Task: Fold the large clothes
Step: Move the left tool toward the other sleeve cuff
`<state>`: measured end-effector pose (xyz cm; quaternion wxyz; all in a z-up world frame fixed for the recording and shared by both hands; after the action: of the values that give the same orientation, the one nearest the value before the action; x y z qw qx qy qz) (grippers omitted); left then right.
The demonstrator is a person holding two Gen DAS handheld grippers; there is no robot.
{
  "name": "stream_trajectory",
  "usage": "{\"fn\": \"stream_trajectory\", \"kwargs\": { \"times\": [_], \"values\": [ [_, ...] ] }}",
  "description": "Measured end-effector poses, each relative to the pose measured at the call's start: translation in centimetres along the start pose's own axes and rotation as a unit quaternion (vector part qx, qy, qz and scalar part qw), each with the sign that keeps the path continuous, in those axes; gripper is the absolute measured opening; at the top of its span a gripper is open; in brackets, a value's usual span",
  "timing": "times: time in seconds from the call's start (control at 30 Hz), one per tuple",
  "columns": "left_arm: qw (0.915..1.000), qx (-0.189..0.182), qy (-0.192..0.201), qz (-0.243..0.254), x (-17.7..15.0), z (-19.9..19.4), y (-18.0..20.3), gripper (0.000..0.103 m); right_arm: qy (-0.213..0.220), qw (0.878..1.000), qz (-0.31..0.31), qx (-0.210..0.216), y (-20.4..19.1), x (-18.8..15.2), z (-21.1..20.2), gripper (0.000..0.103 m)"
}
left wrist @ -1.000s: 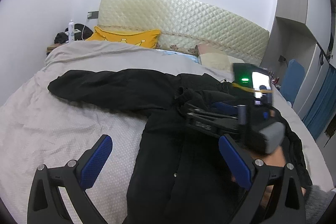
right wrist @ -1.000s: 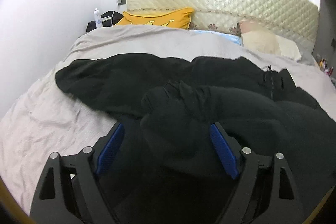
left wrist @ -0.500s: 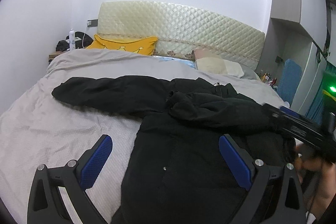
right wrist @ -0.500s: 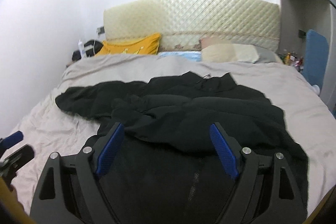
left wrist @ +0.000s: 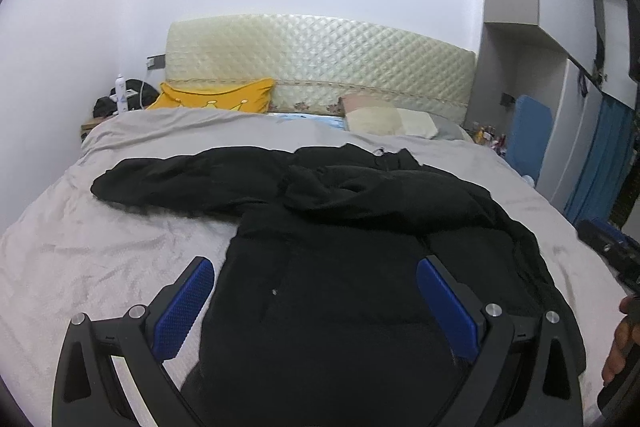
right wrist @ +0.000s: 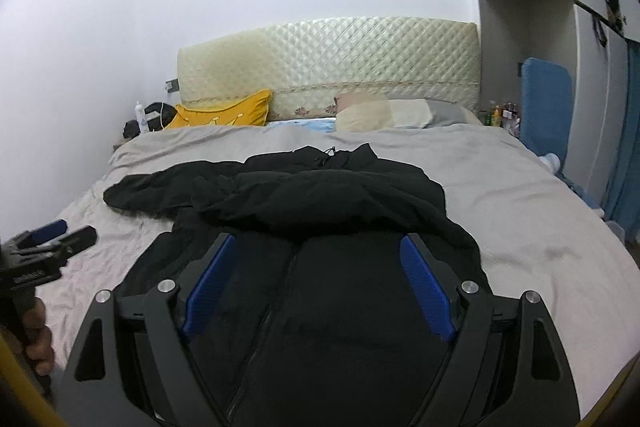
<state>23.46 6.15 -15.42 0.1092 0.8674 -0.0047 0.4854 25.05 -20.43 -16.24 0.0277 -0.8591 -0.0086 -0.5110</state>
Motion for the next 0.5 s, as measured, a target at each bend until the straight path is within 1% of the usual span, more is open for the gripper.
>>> {"fn": "stream_trajectory", "kwargs": {
  "times": [0.07, 0.27, 0.5],
  "values": [
    [1.0000, -0.002, -0.003, 0.003, -0.4, -0.1, 0.5, 0.102, 0.007, 1.000, 0.016, 0.005, 0.6, -0.3, -1.4, 0.084],
    [0.9997, -0.002, -0.011, 0.023, -1.3, 0.0, 1.6, 0.102, 0.020, 1.000, 0.006, -0.001, 1.2, -1.8, -4.4, 0.084],
    [0.9996, -0.013, 0.000, 0.025, -1.2, -0.2, 1.9, 0.102, 0.028, 0.999, 0.021, -0.011, 2.2, -4.3, -7.4, 0.084]
  ]
}}
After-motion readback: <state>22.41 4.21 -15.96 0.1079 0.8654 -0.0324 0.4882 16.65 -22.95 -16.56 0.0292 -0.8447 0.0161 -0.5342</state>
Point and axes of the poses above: each gripper's, at about its wrist camera, not at the fingertips, and z roughly the way its jaws point, y to its right, x to its top, the point moved 2 cm from there along z, roughly the way its jaws point, and after that the axes turned 10 degrees about -x, right-handed, at the moved point
